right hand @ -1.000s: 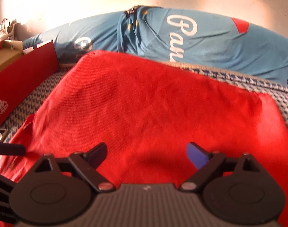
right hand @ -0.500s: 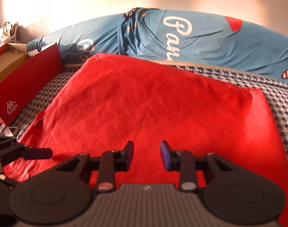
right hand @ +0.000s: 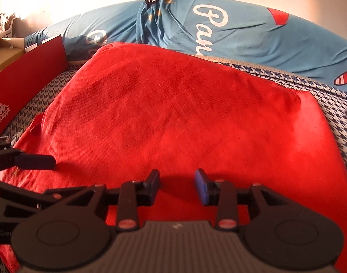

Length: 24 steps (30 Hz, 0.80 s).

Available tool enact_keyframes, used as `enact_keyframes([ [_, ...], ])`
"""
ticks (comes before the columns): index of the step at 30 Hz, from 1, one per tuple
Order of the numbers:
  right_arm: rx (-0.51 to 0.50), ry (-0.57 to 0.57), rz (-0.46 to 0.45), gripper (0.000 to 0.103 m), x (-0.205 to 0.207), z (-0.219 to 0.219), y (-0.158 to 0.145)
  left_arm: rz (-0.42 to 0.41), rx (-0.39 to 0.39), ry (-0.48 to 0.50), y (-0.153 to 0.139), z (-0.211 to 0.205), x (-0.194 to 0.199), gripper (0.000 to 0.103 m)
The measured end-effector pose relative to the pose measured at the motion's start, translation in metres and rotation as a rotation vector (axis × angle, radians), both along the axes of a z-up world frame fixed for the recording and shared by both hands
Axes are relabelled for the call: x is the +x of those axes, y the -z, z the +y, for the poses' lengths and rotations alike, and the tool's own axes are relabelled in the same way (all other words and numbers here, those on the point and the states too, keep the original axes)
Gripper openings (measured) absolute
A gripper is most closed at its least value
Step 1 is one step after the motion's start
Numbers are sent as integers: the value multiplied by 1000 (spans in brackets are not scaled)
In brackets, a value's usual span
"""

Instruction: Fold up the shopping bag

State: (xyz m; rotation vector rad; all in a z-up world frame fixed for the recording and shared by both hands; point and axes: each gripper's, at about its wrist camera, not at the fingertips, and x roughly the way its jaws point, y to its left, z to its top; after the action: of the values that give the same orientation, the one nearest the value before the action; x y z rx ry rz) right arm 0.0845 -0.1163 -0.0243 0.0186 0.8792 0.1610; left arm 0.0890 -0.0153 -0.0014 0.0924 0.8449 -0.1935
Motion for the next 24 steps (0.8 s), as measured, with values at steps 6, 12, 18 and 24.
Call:
enact_keyframes([
  [6,36,-3,-10,34,2,-3,-8,-4,-8,5,-1,2,-1,52],
  [12,59,-68,-41,34,16,5,-31,5,-28,-17,-1,8,3,48],
  [18,55,-176,-126,69,53,41,-64,-2,9,-80,-1,16,8,69],
  [24,29,-289,-203,78,100,83,-85,5,-20,-130,-1,26,12,70],
])
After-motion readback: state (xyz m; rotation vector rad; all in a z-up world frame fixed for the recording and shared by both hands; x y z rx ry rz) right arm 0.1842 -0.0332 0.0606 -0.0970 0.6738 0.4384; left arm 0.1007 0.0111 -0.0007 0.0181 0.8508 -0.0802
